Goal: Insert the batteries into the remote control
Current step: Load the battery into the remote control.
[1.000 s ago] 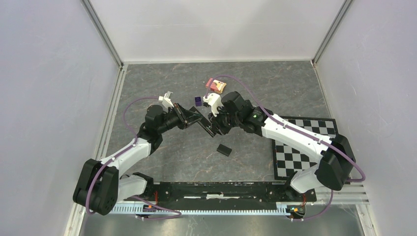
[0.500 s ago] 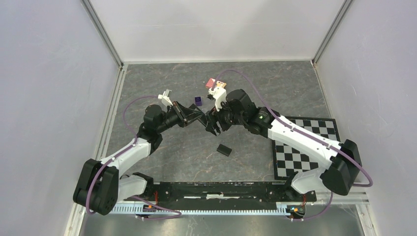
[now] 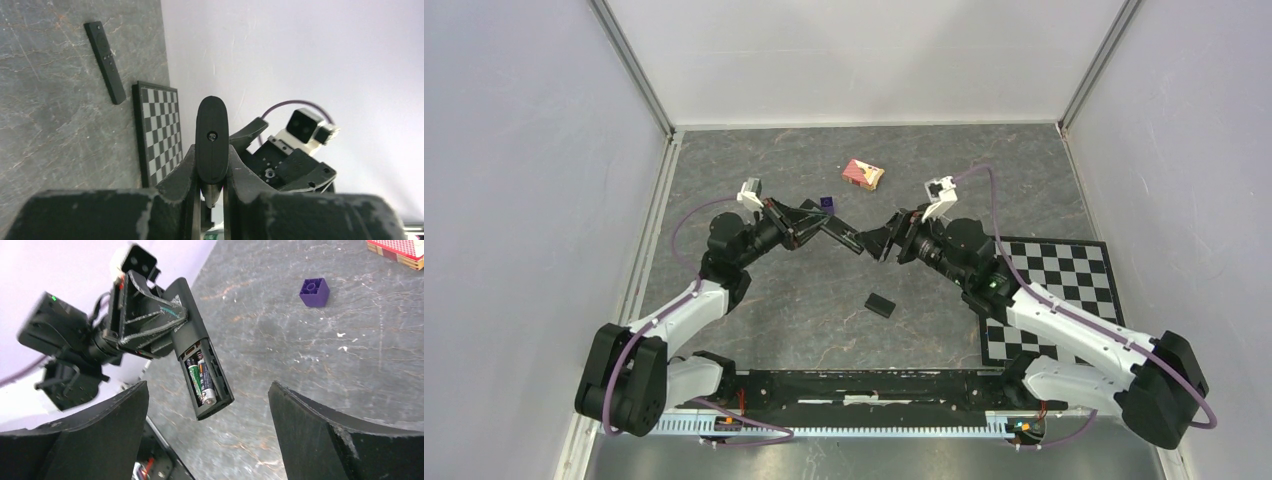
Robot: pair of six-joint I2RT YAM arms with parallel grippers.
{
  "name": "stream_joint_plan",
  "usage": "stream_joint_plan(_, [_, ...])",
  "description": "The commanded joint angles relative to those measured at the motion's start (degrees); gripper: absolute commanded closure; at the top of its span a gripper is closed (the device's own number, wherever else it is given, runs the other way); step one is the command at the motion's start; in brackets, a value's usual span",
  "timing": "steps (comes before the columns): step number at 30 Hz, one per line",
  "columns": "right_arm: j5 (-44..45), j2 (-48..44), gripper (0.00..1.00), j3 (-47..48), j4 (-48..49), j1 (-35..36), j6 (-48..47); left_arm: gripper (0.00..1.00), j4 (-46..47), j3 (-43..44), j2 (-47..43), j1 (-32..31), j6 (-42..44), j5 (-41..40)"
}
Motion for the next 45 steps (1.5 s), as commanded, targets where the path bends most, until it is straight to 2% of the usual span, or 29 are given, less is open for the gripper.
stream_joint_plan(1, [4.2, -2.7, 0.06, -3.0, 13.9, 0.1, 10.9, 0.98, 7.8, -0.3, -1.1, 0.6, -9.4, -1.5])
stream_joint_plan(4, [4.3, -3.5, 0.04, -6.7, 18.1, -0.1, 18.7, 0.98, 10.2, -0.9, -1.1, 0.6, -12.7, -2.4])
stream_joint_plan(9, [1.2, -1.6, 0.05, -5.9, 21.3, -0.8, 24.4, 0.98, 12.3, -1.3, -1.8, 0.6, -16.2, -2.7])
stream_joint_plan(16, [-4.3, 3.1, 0.12, -6.0, 29.6, -1.3, 31.7, 0.98, 17.5, -2.3, -1.5, 0.6, -23.3, -2.8])
stream_joint_plan(22, [-6.8, 6.3, 0.25, -5.2, 33.9, -1.3, 34.0, 0.98, 18.3, -2.7, -1.5, 0.6, -24.9, -2.8])
stream_joint_plan(28, [-7.1, 7.2, 0.37, -5.0, 34.3, -1.4, 34.7, 0.98, 18.6, -3.0, -1.4, 0.6, -24.9, -2.5])
stream_joint_plan(45, [-9.0, 9.8, 0.55, -5.9, 37.1, -2.3, 37.6, 0.98, 20.2, -1.1, -1.8, 0.5, -24.7, 1.2])
